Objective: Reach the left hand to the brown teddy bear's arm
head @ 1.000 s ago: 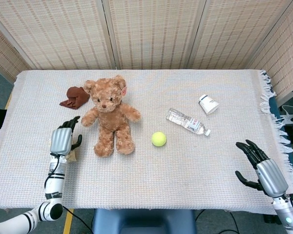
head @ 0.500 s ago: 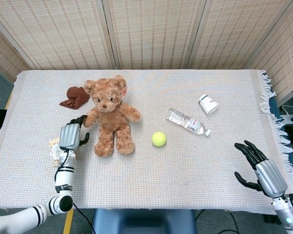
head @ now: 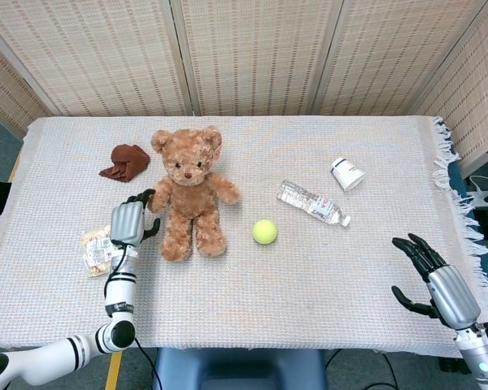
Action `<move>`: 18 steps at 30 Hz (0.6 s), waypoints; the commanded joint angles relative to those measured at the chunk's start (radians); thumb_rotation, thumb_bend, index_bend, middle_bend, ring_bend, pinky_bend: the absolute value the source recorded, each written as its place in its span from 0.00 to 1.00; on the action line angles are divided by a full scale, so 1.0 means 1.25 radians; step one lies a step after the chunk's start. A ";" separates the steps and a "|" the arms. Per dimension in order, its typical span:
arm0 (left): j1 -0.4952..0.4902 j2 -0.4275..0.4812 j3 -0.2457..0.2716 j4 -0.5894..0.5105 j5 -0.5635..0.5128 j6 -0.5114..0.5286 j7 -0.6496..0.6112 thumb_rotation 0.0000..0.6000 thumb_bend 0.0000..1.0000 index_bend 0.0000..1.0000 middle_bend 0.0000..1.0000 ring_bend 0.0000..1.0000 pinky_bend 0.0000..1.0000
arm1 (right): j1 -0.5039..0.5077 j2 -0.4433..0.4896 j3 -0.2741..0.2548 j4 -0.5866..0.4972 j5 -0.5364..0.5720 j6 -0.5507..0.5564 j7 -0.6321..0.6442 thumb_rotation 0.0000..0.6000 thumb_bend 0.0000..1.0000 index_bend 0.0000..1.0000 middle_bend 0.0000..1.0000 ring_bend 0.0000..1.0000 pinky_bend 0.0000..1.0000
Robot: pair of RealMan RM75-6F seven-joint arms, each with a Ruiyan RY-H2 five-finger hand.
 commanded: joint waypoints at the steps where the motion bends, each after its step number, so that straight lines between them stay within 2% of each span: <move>1: -0.015 -0.030 -0.018 0.027 -0.016 0.030 0.004 1.00 0.36 0.24 0.31 0.29 0.42 | 0.001 0.000 0.000 -0.001 0.002 -0.001 0.004 1.00 0.25 0.10 0.10 0.00 0.18; 8: -0.040 -0.088 -0.065 0.083 -0.042 0.085 -0.025 1.00 0.36 0.29 0.39 0.35 0.45 | 0.003 -0.001 -0.001 0.000 0.004 -0.006 0.008 1.00 0.25 0.11 0.10 0.00 0.18; 18: -0.044 -0.099 -0.079 0.086 -0.083 0.095 -0.016 1.00 0.36 0.33 0.47 0.40 0.48 | 0.004 -0.002 -0.004 -0.002 0.004 -0.010 0.010 1.00 0.25 0.11 0.10 0.00 0.18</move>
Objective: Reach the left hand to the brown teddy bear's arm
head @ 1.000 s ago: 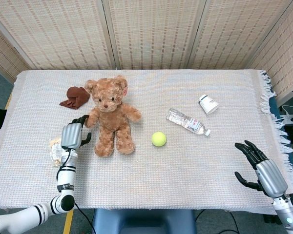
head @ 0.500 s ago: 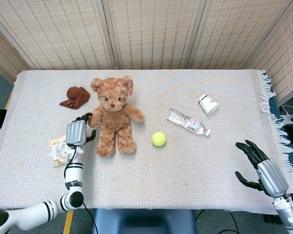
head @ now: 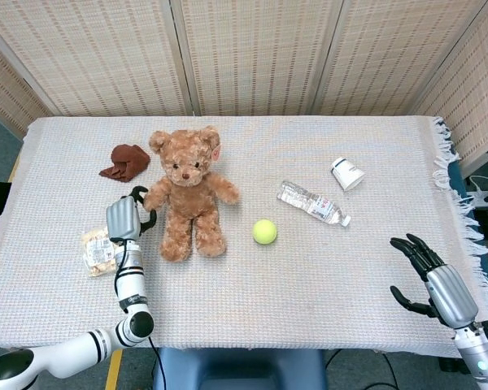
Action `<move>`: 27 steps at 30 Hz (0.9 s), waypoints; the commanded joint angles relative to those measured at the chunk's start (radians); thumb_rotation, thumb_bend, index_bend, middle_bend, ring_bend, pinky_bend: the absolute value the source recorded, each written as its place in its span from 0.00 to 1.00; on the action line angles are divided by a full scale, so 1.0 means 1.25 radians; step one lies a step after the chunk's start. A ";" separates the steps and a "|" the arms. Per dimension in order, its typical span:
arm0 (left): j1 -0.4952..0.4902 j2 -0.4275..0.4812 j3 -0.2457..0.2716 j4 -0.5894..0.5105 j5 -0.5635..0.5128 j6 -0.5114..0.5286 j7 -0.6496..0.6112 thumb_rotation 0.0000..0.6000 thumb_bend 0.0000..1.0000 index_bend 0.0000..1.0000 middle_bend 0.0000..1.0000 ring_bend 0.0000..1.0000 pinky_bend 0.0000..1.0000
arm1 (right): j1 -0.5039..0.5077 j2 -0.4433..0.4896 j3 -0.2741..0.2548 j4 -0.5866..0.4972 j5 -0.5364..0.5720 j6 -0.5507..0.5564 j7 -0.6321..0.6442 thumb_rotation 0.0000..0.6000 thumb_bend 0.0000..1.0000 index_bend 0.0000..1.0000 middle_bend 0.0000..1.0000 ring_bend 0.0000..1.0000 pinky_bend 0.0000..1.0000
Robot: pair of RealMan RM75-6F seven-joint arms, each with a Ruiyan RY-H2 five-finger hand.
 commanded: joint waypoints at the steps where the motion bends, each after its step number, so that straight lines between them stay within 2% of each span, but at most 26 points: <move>1: -0.001 -0.004 0.001 0.007 -0.007 0.001 0.004 1.00 0.36 0.33 0.48 0.41 0.49 | -0.001 -0.001 -0.001 0.000 -0.001 0.001 0.000 1.00 0.25 0.11 0.10 0.00 0.18; 6: -0.009 -0.014 0.003 0.036 -0.002 0.016 0.003 1.00 0.37 0.38 0.56 0.48 0.52 | 0.001 0.000 -0.003 -0.001 0.001 -0.006 0.000 1.00 0.25 0.11 0.10 0.00 0.18; 14: -0.015 -0.046 0.024 0.116 0.098 0.073 -0.099 1.00 0.37 0.42 0.62 0.52 0.52 | 0.002 0.001 -0.006 -0.004 0.001 -0.010 0.001 1.00 0.25 0.11 0.10 0.00 0.18; 22: 0.007 -0.029 0.025 0.078 0.024 0.001 -0.045 1.00 0.37 0.46 0.65 0.55 0.53 | 0.003 0.001 -0.007 -0.006 0.003 -0.015 0.001 1.00 0.25 0.11 0.10 0.00 0.18; 27: 0.007 -0.032 0.022 0.085 0.046 0.019 -0.073 1.00 0.37 0.45 0.65 0.55 0.54 | 0.004 0.000 -0.007 -0.004 0.004 -0.014 -0.001 1.00 0.25 0.11 0.10 0.00 0.18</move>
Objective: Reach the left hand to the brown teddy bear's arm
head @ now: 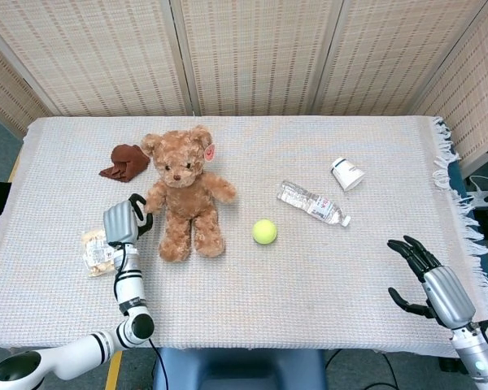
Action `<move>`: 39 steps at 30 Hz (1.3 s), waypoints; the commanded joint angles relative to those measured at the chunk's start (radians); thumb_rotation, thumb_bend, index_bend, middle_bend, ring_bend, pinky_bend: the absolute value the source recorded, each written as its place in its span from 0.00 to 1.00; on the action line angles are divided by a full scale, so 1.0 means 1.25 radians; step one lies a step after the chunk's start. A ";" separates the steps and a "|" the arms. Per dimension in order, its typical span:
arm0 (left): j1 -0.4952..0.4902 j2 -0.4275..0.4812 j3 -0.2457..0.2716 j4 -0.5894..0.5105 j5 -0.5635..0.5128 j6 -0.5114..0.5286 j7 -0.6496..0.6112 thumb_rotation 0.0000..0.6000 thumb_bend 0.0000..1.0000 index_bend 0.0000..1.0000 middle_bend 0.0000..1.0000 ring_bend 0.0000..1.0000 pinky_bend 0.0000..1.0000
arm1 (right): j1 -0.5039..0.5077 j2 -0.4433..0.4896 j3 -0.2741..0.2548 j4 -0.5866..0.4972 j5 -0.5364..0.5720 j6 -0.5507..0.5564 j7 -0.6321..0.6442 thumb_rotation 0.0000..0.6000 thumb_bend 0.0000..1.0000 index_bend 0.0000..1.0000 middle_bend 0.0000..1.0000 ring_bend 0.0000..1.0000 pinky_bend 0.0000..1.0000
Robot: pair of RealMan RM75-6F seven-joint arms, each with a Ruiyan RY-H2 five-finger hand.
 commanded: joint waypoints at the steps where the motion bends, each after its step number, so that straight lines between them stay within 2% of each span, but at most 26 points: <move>1: 0.000 -0.004 -0.001 0.015 0.036 0.023 -0.040 1.00 0.37 0.45 0.65 0.55 0.53 | -0.001 -0.001 0.001 0.001 0.001 0.001 0.000 1.00 0.25 0.11 0.10 0.00 0.18; 6: 0.000 -0.010 0.003 0.025 0.059 0.029 -0.067 1.00 0.37 0.45 0.64 0.55 0.53 | 0.001 -0.002 0.000 0.003 0.001 -0.002 -0.001 1.00 0.25 0.11 0.10 0.00 0.18; 13: 0.012 0.014 -0.004 -0.032 -0.028 -0.028 0.018 1.00 0.37 0.45 0.65 0.55 0.54 | 0.001 -0.003 -0.001 0.003 0.001 -0.002 -0.001 1.00 0.25 0.11 0.10 0.00 0.18; 25: 0.002 -0.008 0.003 0.014 0.087 0.055 -0.090 1.00 0.37 0.43 0.62 0.54 0.54 | 0.001 -0.003 0.000 0.003 0.001 0.002 0.002 1.00 0.25 0.11 0.10 0.00 0.18; 34: 0.016 0.002 0.014 -0.001 0.033 -0.006 -0.040 1.00 0.37 0.44 0.63 0.54 0.54 | 0.002 -0.003 0.000 0.003 0.003 -0.001 0.004 1.00 0.25 0.11 0.10 0.00 0.18; 37: 0.027 0.017 0.028 -0.007 0.060 0.004 -0.054 1.00 0.37 0.42 0.61 0.54 0.54 | 0.002 -0.002 0.001 0.002 0.004 -0.001 0.006 1.00 0.25 0.11 0.10 0.00 0.18; 39: 0.040 0.039 0.046 -0.021 0.089 0.010 -0.071 1.00 0.37 0.38 0.56 0.52 0.53 | 0.003 -0.001 0.001 0.002 0.004 -0.001 0.006 1.00 0.25 0.11 0.10 0.00 0.18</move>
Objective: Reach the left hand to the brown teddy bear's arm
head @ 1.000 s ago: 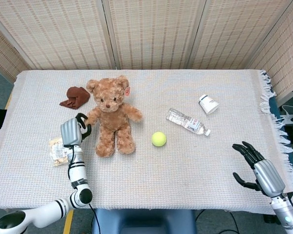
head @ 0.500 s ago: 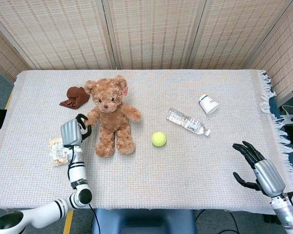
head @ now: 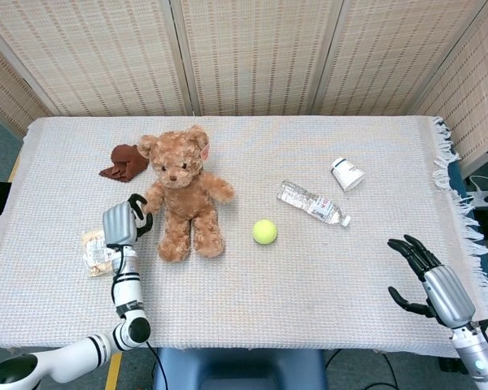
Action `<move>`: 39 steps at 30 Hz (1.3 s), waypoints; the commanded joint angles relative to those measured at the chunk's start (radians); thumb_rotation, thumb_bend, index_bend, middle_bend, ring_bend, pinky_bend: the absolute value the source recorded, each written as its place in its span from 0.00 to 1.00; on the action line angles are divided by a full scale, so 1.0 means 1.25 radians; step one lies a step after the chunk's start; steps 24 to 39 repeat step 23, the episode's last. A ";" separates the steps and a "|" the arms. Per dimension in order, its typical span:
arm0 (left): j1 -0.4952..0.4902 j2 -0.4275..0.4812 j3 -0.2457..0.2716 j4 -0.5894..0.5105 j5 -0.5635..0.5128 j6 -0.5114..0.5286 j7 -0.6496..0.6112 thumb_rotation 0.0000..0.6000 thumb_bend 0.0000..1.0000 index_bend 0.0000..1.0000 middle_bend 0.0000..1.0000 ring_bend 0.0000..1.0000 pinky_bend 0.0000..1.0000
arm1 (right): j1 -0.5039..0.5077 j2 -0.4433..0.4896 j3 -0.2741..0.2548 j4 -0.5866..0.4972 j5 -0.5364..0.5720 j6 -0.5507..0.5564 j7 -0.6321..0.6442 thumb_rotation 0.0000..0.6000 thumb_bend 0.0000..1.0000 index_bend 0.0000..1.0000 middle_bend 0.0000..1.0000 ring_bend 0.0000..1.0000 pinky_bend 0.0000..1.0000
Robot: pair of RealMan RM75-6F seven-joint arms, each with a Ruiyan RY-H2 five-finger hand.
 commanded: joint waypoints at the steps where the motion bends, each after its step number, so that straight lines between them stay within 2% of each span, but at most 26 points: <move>1: 0.030 0.051 0.039 -0.035 0.061 0.011 -0.035 1.00 0.37 0.34 0.51 0.50 0.53 | 0.000 0.002 0.000 0.000 0.001 -0.003 0.000 1.00 0.25 0.11 0.10 0.00 0.18; 3: 0.056 0.102 0.071 -0.077 0.099 0.007 -0.058 1.00 0.37 0.26 0.41 0.43 0.50 | 0.001 0.004 -0.001 -0.002 0.003 -0.006 0.002 1.00 0.25 0.11 0.10 0.00 0.18; 7: 0.138 0.259 0.171 -0.201 0.210 0.028 -0.091 1.00 0.37 0.14 0.24 0.25 0.43 | 0.002 0.008 -0.002 -0.005 0.002 -0.008 0.004 1.00 0.25 0.11 0.10 0.00 0.18; 10: 0.197 0.336 0.236 -0.252 0.291 0.084 -0.118 1.00 0.37 0.12 0.21 0.21 0.39 | 0.002 0.007 -0.004 -0.005 0.002 -0.010 -0.002 1.00 0.25 0.11 0.10 0.00 0.18; 12: 0.248 0.389 0.294 -0.279 0.350 0.130 -0.137 1.00 0.37 0.11 0.20 0.20 0.38 | 0.002 0.006 -0.005 -0.006 0.002 -0.014 -0.008 1.00 0.25 0.11 0.10 0.00 0.18; 17: 0.324 0.447 0.384 -0.268 0.456 0.206 -0.178 1.00 0.37 0.12 0.20 0.19 0.34 | 0.001 0.001 -0.005 -0.007 0.003 -0.016 -0.027 1.00 0.25 0.11 0.10 0.00 0.18; 23: 0.362 0.465 0.417 -0.255 0.504 0.227 -0.205 1.00 0.37 0.13 0.20 0.19 0.33 | 0.002 -0.009 -0.001 -0.005 0.013 -0.026 -0.050 1.00 0.25 0.11 0.10 0.00 0.18; 39: 0.362 0.465 0.417 -0.255 0.504 0.227 -0.205 1.00 0.37 0.13 0.20 0.19 0.33 | 0.002 -0.009 -0.001 -0.005 0.013 -0.026 -0.050 1.00 0.25 0.11 0.10 0.00 0.18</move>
